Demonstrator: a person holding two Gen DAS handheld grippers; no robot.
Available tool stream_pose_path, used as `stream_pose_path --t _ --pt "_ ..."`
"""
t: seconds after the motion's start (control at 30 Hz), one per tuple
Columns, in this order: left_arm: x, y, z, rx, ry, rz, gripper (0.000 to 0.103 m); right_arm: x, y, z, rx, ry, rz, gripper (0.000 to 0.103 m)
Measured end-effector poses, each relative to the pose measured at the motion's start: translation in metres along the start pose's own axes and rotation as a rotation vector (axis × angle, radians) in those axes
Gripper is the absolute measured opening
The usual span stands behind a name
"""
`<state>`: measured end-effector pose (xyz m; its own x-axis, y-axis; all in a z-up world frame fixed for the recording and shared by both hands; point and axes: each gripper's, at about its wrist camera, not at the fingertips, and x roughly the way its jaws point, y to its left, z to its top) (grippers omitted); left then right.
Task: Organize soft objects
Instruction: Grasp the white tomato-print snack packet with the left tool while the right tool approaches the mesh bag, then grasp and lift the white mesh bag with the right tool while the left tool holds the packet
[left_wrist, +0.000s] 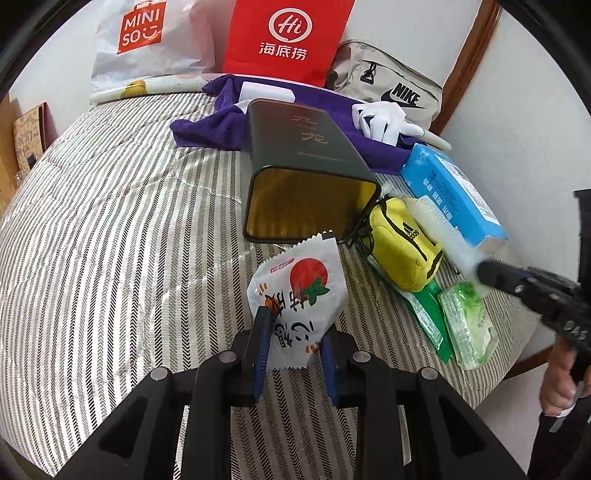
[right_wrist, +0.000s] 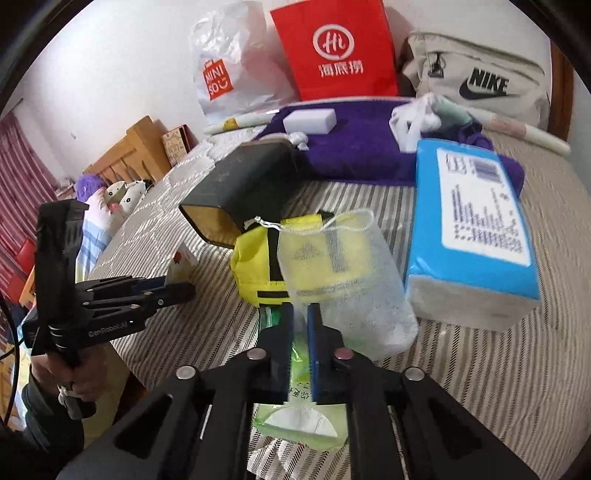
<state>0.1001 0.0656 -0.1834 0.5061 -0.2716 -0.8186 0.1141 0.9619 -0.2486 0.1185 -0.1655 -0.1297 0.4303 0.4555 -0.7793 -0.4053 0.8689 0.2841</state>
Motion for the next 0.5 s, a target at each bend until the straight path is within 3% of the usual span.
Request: stream_pose_path --t 0.23,0.5 --pt "-0.001 -0.003 0.001 -0.005 0.019 0.028 0.025 -0.047 -0.001 -0.001 -0.021 -0.052 -0.016 0.004" --pt "0.001 -0.013 0.002 0.023 0.036 0.092 0.025 -0.076 -0.044 -0.039 0.026 0.011 -0.131 0.004"
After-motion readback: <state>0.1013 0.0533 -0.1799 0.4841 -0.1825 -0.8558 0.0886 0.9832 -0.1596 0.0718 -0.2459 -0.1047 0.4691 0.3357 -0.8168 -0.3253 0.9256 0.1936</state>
